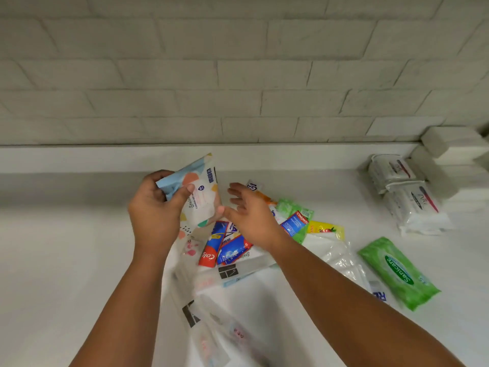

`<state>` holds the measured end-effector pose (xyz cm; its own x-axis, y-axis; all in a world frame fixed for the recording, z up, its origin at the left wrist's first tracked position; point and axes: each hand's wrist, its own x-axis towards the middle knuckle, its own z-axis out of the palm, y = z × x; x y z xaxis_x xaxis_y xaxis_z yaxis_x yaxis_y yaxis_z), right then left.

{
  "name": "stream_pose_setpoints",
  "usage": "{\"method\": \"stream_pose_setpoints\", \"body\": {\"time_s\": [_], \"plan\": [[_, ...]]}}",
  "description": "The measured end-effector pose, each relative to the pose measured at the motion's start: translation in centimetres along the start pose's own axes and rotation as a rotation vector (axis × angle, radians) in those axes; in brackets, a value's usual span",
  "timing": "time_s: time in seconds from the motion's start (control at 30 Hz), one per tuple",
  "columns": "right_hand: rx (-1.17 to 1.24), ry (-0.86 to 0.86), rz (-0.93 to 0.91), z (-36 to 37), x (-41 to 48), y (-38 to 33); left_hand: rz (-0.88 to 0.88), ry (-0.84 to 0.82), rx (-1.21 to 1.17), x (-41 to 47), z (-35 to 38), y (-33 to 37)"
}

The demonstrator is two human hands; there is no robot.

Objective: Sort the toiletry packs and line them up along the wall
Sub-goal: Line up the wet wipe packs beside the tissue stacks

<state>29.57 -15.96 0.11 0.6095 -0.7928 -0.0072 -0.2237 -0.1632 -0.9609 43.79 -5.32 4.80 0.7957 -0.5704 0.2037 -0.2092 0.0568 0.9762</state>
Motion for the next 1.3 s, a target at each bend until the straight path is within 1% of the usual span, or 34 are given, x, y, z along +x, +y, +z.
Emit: {"method": "stream_pose_setpoints", "body": {"time_s": [0.17, 0.23, 0.3, 0.37, 0.43, 0.5, 0.6, 0.67, 0.73, 0.83, 1.0, 1.13, 1.3], "plan": [[0.252, -0.098, 0.000, -5.2, -0.8, -0.3, -0.038, -0.103, -0.221, -0.9, 4.6, 2.1], [0.322, -0.071, 0.019, -7.3, -1.3, 0.4, -0.061, -0.129, -0.266, -1.5, 7.0, 2.5], [0.379, -0.005, 0.049, -9.8, -1.9, 1.3, -0.067, -0.176, -0.267, -2.2, 9.8, 2.9], [0.405, 0.067, 0.082, -12.3, -2.5, 2.2, -0.098, -0.229, -0.225, -2.8, 12.7, 2.9], [0.424, 0.156, 0.112, -15.1, -3.0, 3.5, -0.176, -0.285, -0.163, -3.7, 15.8, 2.5], [0.437, 0.237, 0.135, -17.9, -3.3, 5.0, -0.228, -0.376, -0.075, -4.7, 18.8, 1.5], [0.416, 0.307, 0.169, -21.9, -3.3, 7.1, -0.258, -0.492, 0.040, -6.4, 23.1, -0.3], [0.364, 0.328, 0.193, -24.0, -3.1, 8.2, -0.260, -0.504, 0.125, -7.1, 25.7, -1.2], [0.238, 0.345, 0.203, -26.0, -2.8, 9.6, -0.280, -0.508, 0.186, -7.6, 28.7, -2.0], [-0.064, 0.378, 0.235, -28.4, -1.9, 11.9, -0.300, -0.530, 0.276, -7.4, 32.3, -3.1], [-0.394, 0.365, 0.261, -30.5, -0.8, 13.8, -0.249, -0.586, 0.430, -6.8, 36.9, -4.9], [-0.428, 0.308, 0.261, -31.0, 0.3, 14.5, -0.207, -0.563, 0.524, -6.9, 38.9, -5.9], [-0.425, 0.254, 0.314, -30.6, 1.5, 15.5, -0.187, -0.528, 0.654, -7.0, 40.4, -7.0]]}}
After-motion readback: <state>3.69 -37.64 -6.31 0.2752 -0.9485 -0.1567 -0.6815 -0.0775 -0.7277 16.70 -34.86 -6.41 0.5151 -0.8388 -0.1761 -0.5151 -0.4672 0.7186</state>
